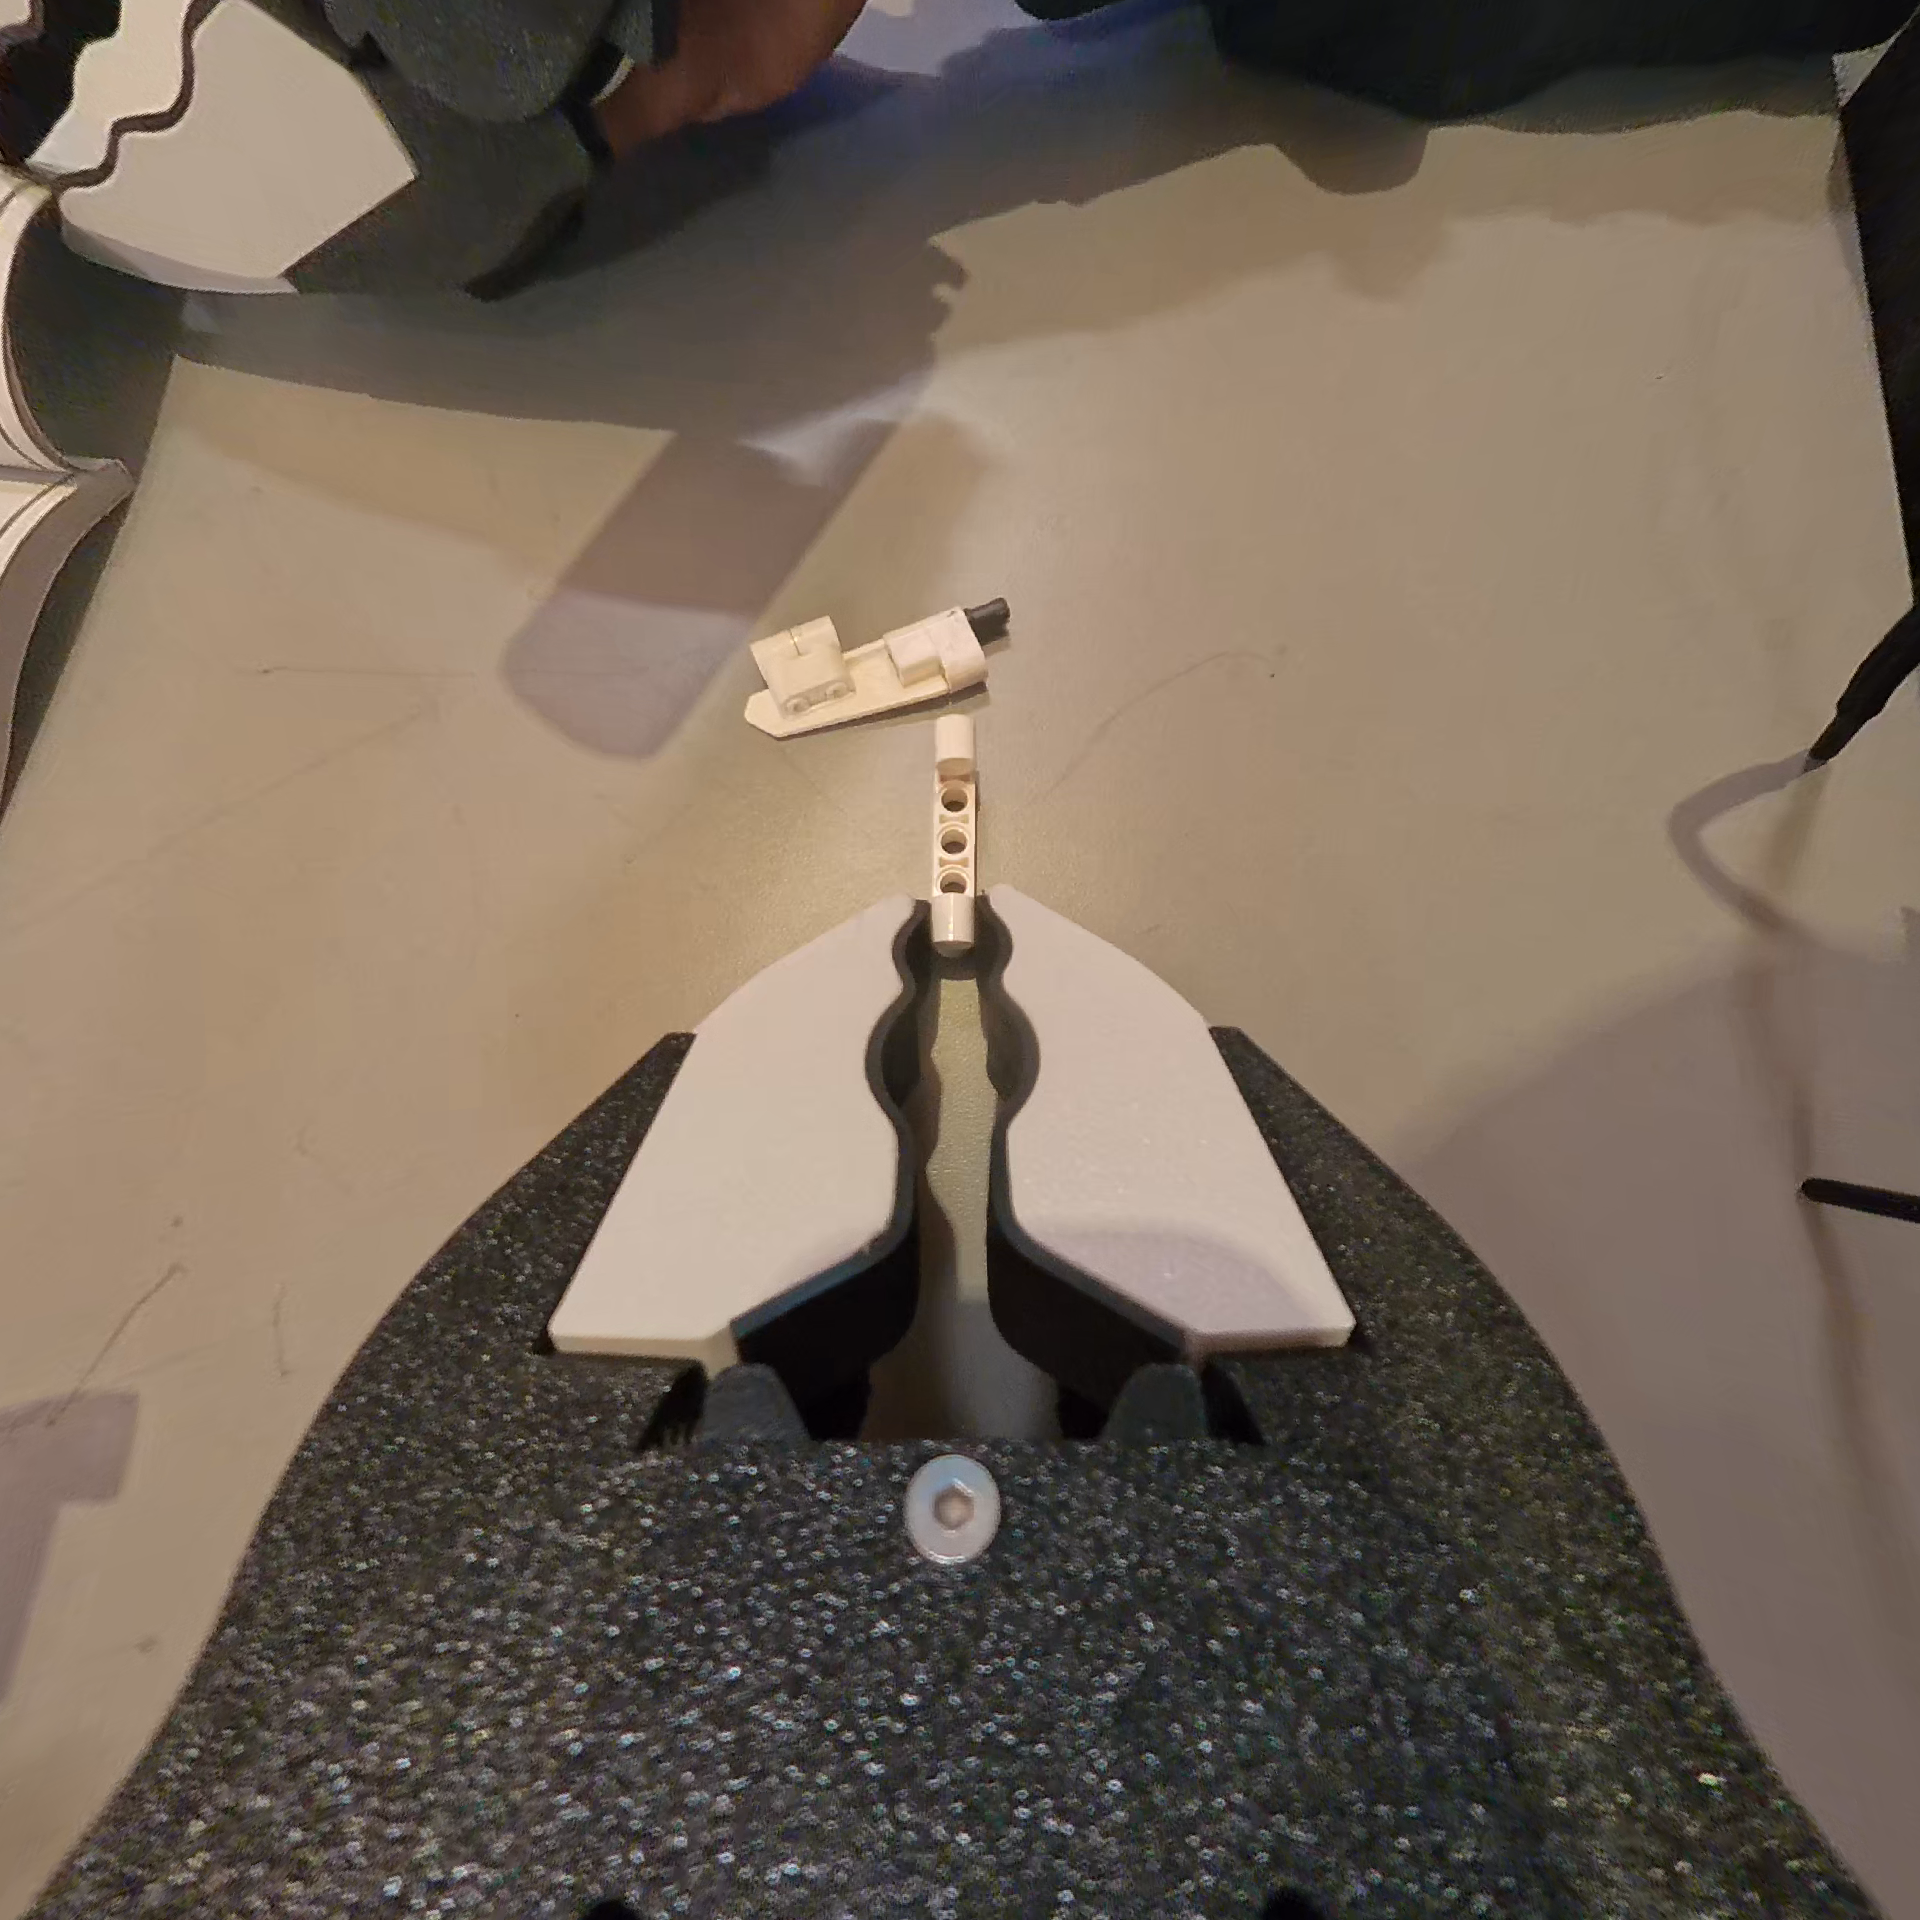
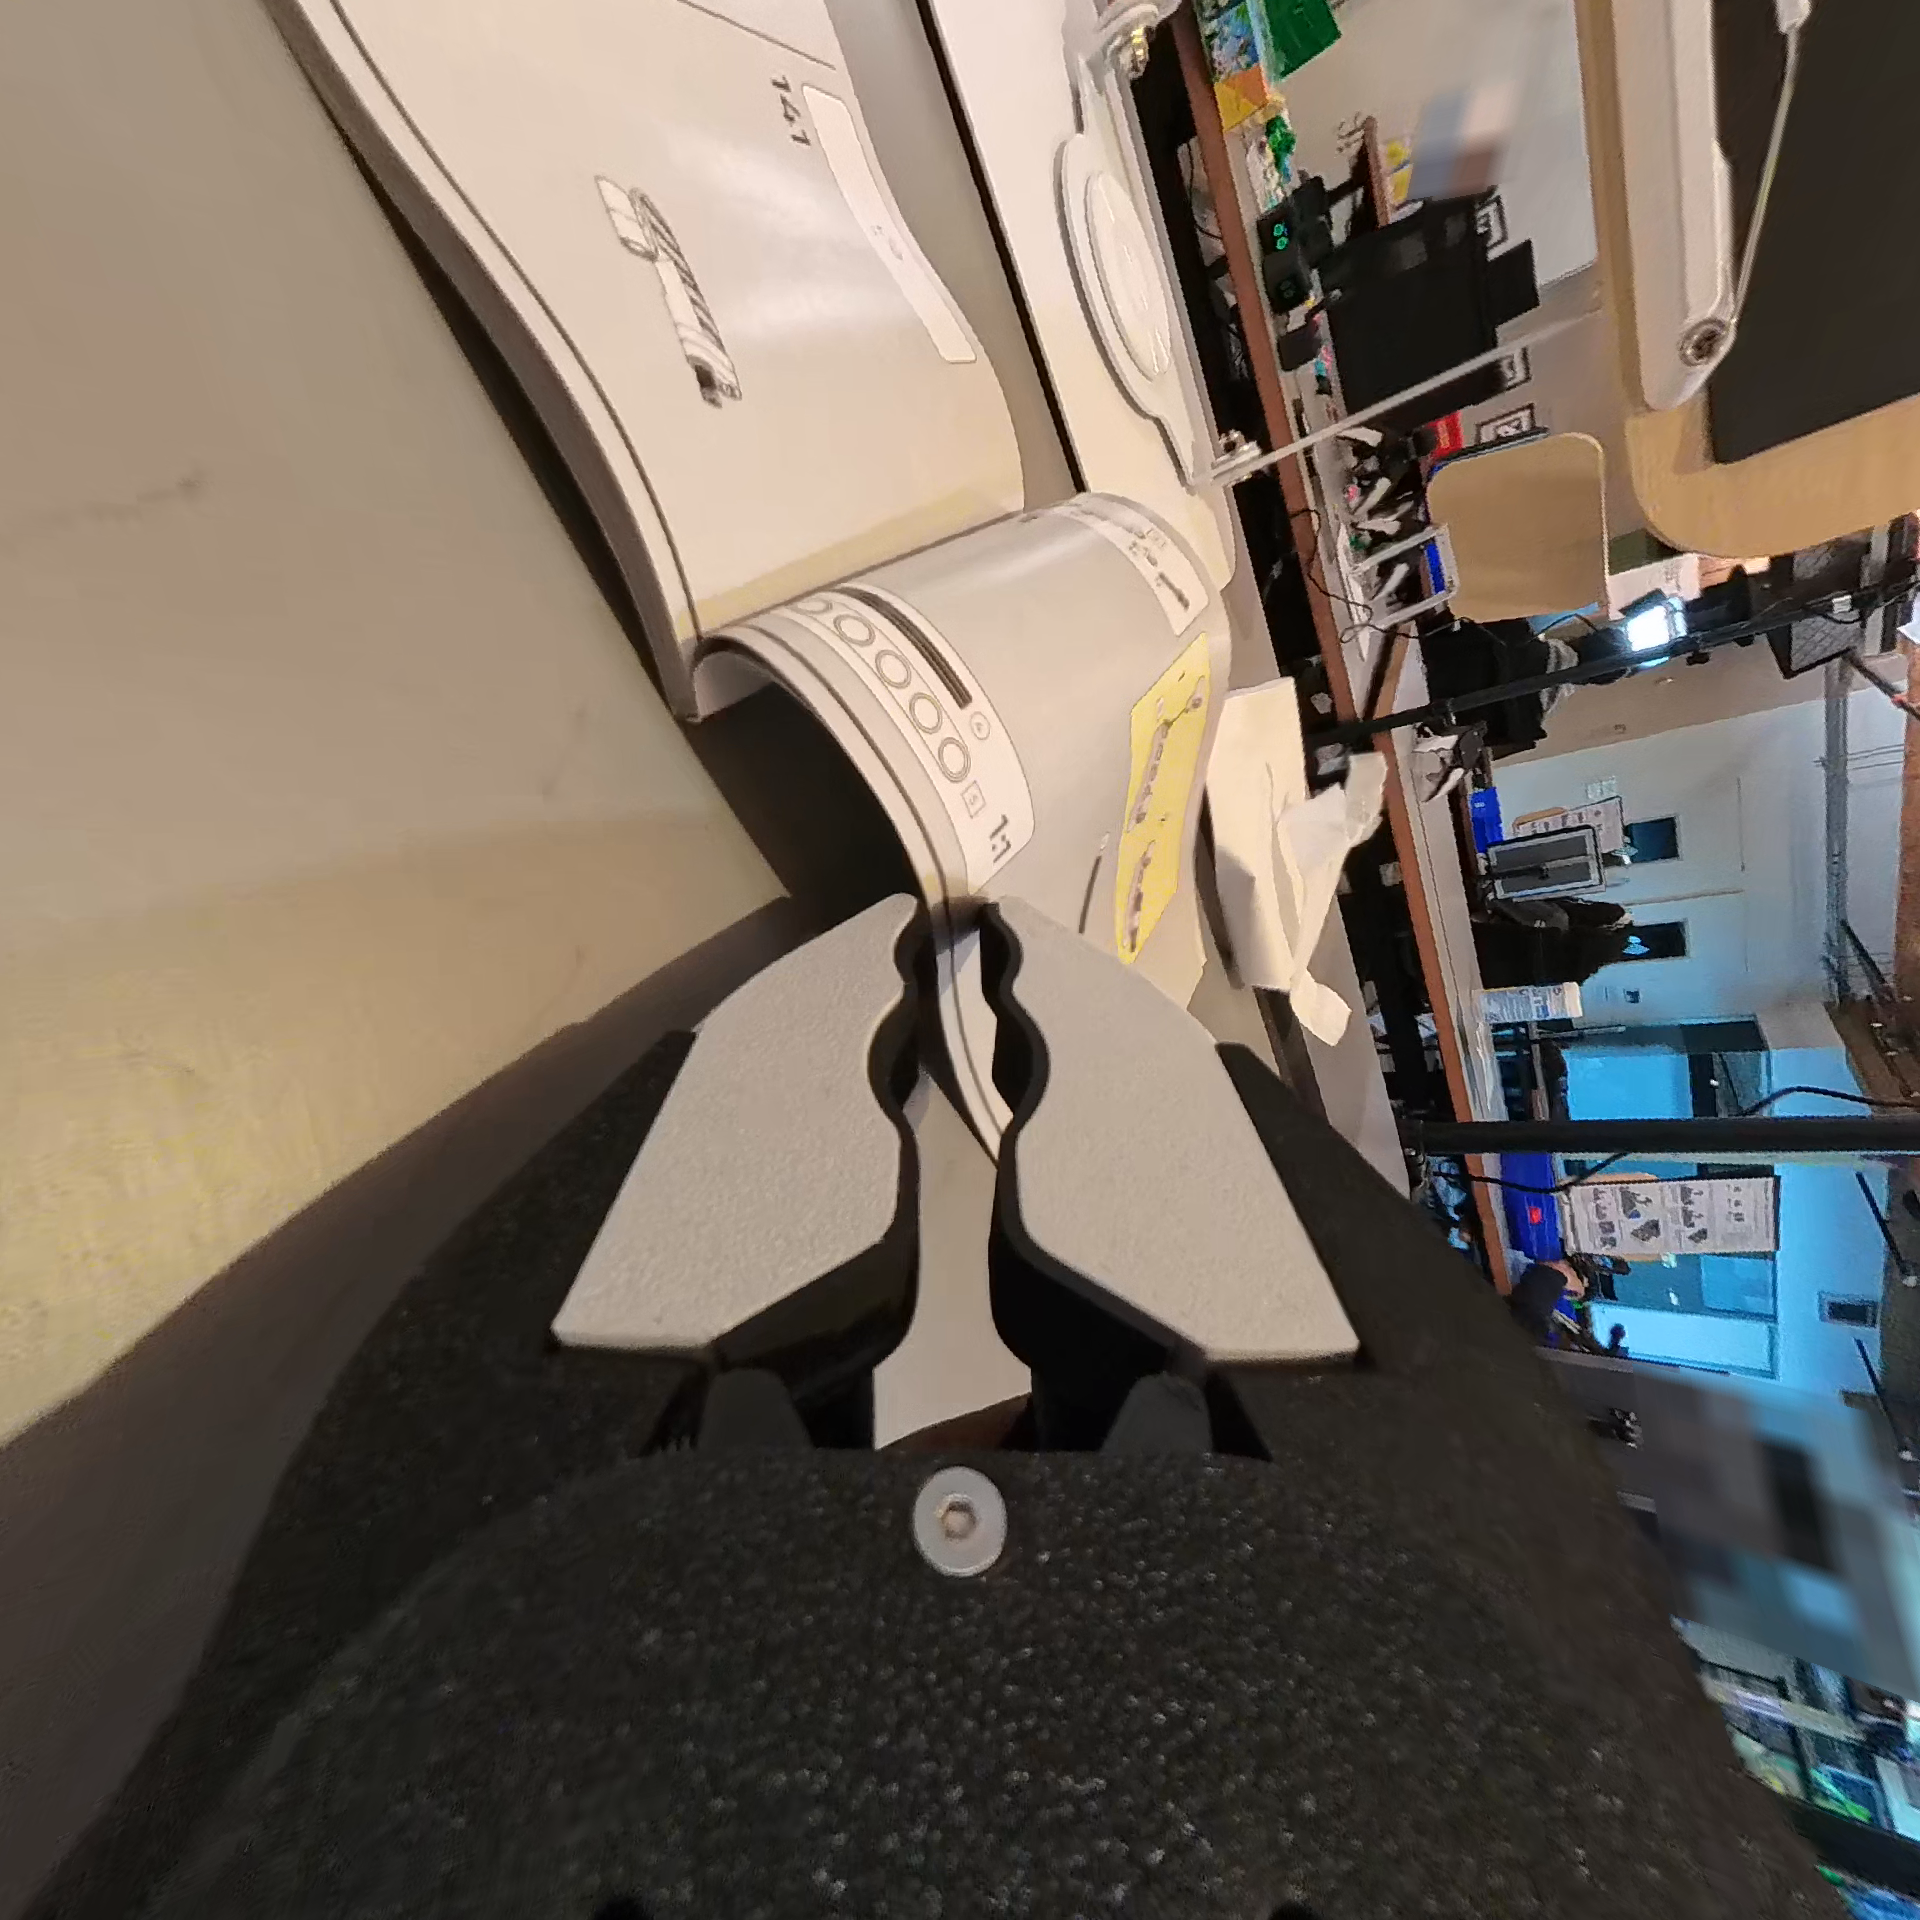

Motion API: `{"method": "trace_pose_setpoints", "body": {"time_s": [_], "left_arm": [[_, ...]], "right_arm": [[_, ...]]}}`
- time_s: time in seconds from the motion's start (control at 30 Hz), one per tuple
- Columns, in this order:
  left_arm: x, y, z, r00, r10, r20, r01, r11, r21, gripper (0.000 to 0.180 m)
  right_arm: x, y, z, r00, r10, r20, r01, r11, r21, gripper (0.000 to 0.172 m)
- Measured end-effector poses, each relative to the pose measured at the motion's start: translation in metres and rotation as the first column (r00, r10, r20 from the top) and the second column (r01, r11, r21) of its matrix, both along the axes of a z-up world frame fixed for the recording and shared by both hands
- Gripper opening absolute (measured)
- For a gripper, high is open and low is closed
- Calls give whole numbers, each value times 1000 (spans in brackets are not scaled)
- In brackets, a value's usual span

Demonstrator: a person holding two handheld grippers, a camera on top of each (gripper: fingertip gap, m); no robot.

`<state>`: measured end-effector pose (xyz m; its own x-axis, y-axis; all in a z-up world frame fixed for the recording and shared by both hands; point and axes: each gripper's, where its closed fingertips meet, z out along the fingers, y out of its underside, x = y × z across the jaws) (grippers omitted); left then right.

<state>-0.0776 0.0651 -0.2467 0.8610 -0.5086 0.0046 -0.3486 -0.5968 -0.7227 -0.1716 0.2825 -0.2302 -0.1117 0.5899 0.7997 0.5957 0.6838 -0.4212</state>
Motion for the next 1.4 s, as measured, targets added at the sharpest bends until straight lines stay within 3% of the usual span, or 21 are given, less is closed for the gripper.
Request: {"method": "trace_pose_setpoints", "body": {"time_s": [0.33,0.6,0.73,0.87,1.03,1.1,1.2,1.3,1.4], "left_arm": [[0,0,0,1000,1,-1,-1,1000,1,7],[0,0,0,1000,1,1,-1,1000,0,7],[0,1,0,1000,3,1,-3,1000,0,7],[-1,1,0,1000,6,1,-6,1000,0,7],[-1,1,0,1000,8,1,-8,1000,2,7],[-1,1,1,1000,10,-5,-9,1000,8,7],[-1,1,1,1000,9,-11,-9,1000,13,7],[-1,1,1,1000,9,-9,-9,1000,11,7],[-1,1,1,1000,10,-8,-10,1000,10,8]], "right_arm": [[13,-2,0,1000,-8,26,9,1000,-26,16],[60,-29,2,999,-29,41,34,992,-122,16],[95,-59,13,1000,-24,-7,22,971,-239,15],[132,-95,30,999,18,-33,-30,905,-423,12],[179,-102,77,997,41,-60,-66,861,-504,12],[204,-85,100,998,14,-64,-46,844,-534,12],[251,-28,126,995,-99,-16,77,851,-519,12],[303,48,125,959,-254,129,285,852,-440,15],[336,103,109,895,-349,277,438,803,-404,18]]}}
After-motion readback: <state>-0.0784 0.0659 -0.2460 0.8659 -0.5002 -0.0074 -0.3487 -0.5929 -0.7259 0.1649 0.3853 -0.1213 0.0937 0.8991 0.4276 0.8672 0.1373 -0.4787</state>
